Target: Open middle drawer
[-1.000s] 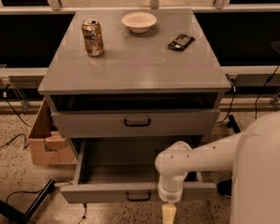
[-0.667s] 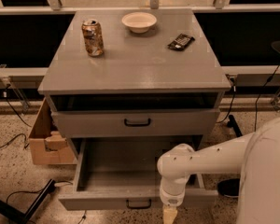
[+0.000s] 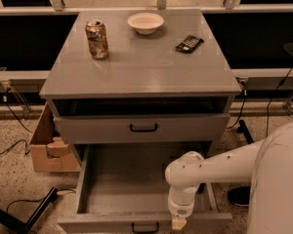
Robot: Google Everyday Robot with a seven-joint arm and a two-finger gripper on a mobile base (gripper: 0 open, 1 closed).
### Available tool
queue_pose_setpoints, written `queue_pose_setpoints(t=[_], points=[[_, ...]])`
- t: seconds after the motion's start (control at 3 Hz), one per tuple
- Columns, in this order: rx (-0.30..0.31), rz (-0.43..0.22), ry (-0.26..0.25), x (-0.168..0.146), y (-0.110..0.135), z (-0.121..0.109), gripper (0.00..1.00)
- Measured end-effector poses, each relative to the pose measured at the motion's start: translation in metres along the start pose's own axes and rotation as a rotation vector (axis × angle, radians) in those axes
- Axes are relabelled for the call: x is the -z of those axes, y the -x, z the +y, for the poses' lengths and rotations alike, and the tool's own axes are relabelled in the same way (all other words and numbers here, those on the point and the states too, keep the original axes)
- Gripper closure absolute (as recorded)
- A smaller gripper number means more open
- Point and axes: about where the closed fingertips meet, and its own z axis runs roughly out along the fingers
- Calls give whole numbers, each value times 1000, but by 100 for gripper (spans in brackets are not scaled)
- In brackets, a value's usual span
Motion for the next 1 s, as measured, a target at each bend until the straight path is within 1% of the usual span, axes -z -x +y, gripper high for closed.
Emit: queue_pose_setpoints(t=[1.0], points=[[0, 1, 5, -4, -1, 1, 0]])
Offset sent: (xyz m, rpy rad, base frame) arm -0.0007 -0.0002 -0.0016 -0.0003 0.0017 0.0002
